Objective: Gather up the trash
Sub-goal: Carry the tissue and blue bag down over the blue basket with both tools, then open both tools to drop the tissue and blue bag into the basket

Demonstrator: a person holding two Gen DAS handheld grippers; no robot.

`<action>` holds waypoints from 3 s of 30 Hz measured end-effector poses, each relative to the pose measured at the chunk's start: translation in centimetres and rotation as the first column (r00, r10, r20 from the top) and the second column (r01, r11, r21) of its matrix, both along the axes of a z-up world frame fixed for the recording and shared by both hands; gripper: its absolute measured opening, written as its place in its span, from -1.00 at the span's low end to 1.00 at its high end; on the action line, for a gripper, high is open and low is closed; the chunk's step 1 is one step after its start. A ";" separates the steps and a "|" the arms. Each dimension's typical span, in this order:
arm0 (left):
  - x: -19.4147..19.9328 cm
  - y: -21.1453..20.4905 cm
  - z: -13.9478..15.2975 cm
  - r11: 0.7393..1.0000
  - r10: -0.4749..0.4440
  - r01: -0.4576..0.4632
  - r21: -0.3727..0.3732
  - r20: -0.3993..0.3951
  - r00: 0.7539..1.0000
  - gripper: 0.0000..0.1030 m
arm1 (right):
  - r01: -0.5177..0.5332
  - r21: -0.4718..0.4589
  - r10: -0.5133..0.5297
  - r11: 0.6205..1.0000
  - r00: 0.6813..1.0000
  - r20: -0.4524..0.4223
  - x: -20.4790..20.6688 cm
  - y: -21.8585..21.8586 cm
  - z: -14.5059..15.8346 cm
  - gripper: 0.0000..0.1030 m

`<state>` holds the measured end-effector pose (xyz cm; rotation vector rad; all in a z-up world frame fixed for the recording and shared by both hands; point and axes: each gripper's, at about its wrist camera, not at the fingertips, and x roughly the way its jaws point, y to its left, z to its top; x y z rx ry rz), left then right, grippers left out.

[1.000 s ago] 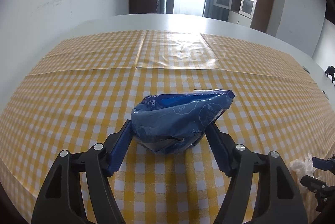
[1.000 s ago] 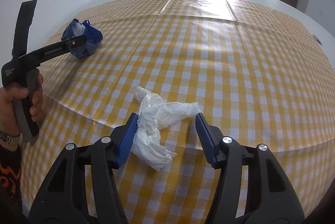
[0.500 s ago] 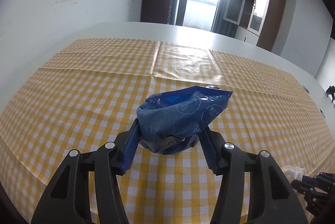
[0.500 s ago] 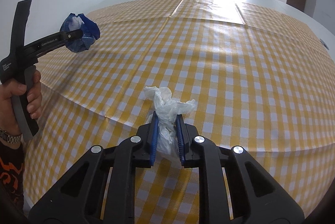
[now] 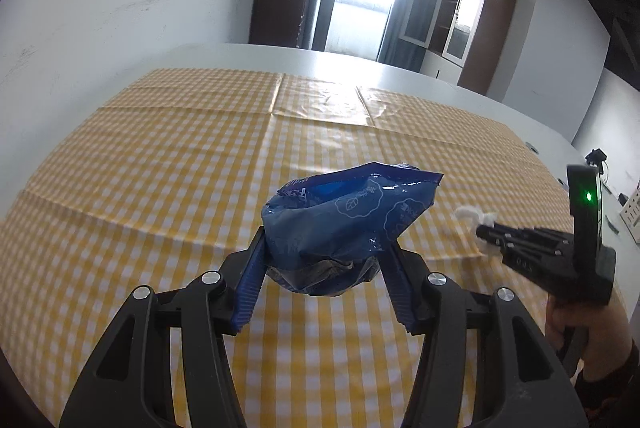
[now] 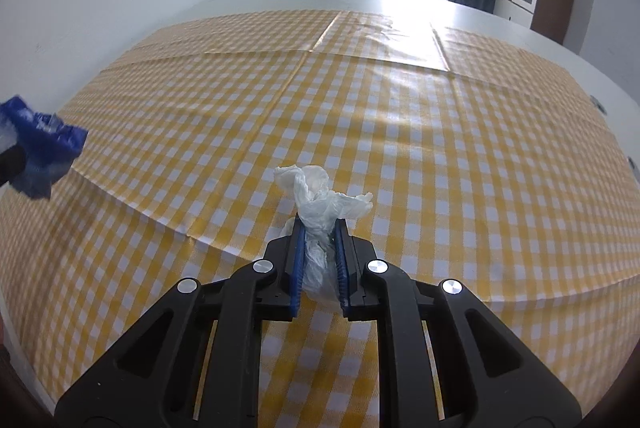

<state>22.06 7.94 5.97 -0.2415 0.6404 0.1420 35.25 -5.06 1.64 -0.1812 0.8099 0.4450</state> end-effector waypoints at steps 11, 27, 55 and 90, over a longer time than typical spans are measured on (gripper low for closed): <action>-11.0 -2.9 -1.9 0.993 -0.072 0.075 -0.091 0.039 0.997 0.04 | -0.045 0.021 0.043 0.999 0.995 0.086 -12.9 -1.6 2.5 -0.75; -23.6 -8.6 -6.2 0.977 -0.170 0.172 -0.127 0.020 0.985 0.04 | -0.138 0.142 0.127 0.980 0.989 0.080 -30.2 -6.2 -2.1 -0.75; -20.0 -7.5 -27.1 0.958 -0.161 0.060 -0.280 -0.356 0.921 0.03 | -0.113 0.014 0.113 0.993 0.958 -0.265 -30.7 -5.7 -21.2 -0.74; -12.9 -6.9 -33.6 0.957 -0.201 0.072 -0.280 -0.462 0.864 0.82 | -0.011 -0.009 0.006 1.000 0.899 -0.437 -22.0 -5.5 -31.2 0.43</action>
